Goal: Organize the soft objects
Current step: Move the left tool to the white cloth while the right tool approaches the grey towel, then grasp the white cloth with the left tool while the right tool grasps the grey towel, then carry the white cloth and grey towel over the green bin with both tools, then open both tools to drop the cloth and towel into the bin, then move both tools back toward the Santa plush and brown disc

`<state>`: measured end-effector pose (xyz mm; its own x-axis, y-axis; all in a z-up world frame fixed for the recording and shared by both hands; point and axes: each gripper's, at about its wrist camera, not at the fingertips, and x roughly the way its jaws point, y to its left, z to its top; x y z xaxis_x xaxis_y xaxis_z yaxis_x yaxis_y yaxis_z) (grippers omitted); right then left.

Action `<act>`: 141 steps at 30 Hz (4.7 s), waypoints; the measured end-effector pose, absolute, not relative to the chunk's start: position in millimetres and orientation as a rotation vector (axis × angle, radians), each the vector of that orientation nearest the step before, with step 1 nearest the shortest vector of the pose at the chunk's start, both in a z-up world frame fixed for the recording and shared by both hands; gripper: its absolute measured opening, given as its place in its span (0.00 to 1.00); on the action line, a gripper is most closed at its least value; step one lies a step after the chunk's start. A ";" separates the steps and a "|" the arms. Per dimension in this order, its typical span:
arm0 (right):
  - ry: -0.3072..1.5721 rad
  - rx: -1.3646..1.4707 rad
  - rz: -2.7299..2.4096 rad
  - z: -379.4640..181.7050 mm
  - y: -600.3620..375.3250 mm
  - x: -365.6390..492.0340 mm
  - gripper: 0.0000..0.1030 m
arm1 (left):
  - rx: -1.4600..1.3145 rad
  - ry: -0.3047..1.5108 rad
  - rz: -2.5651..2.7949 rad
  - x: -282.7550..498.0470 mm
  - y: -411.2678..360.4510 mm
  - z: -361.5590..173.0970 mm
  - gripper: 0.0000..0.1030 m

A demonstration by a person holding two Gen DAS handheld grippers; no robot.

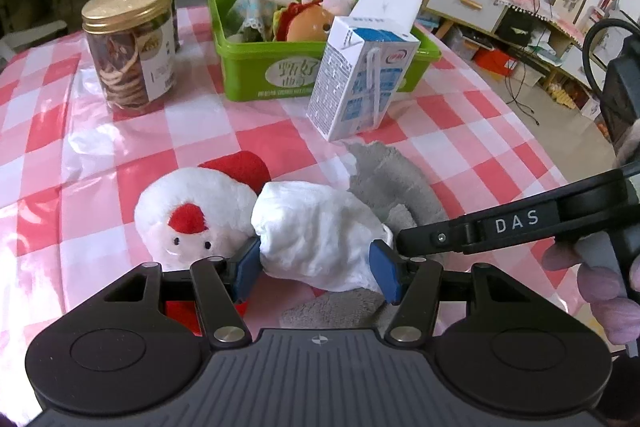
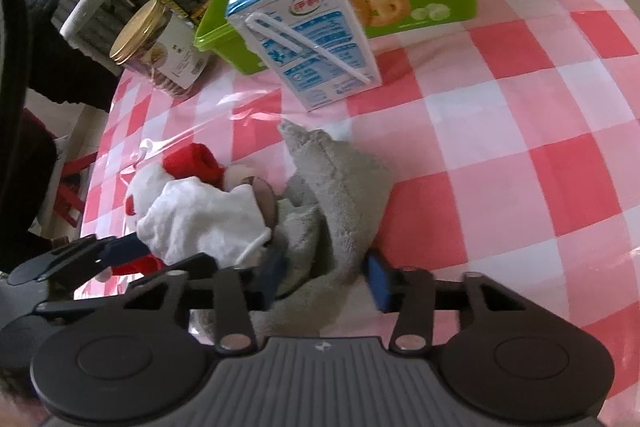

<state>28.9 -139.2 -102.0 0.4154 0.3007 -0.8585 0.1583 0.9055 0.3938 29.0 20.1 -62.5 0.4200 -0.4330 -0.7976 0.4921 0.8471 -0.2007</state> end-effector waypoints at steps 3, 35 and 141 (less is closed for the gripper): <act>1.149 0.447 0.101 -102.4 -138.1 30.3 0.01 | 0.070 0.978 -0.573 29.1 17.7 -64.1 0.54; 1.115 0.264 -0.028 -95.5 -164.0 21.8 0.48 | 0.090 0.952 -0.499 26.2 -10.7 -71.6 0.41; 0.716 0.274 -0.002 51.4 -222.8 111.2 0.66 | 0.153 0.751 -0.370 126.7 -13.1 37.0 0.87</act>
<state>111.2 -222.8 51.4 0.7557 0.0921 -0.6484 0.0948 0.9642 0.2475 126.7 -13.1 37.0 0.6698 -0.2733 -0.6904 0.3812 0.9245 0.0040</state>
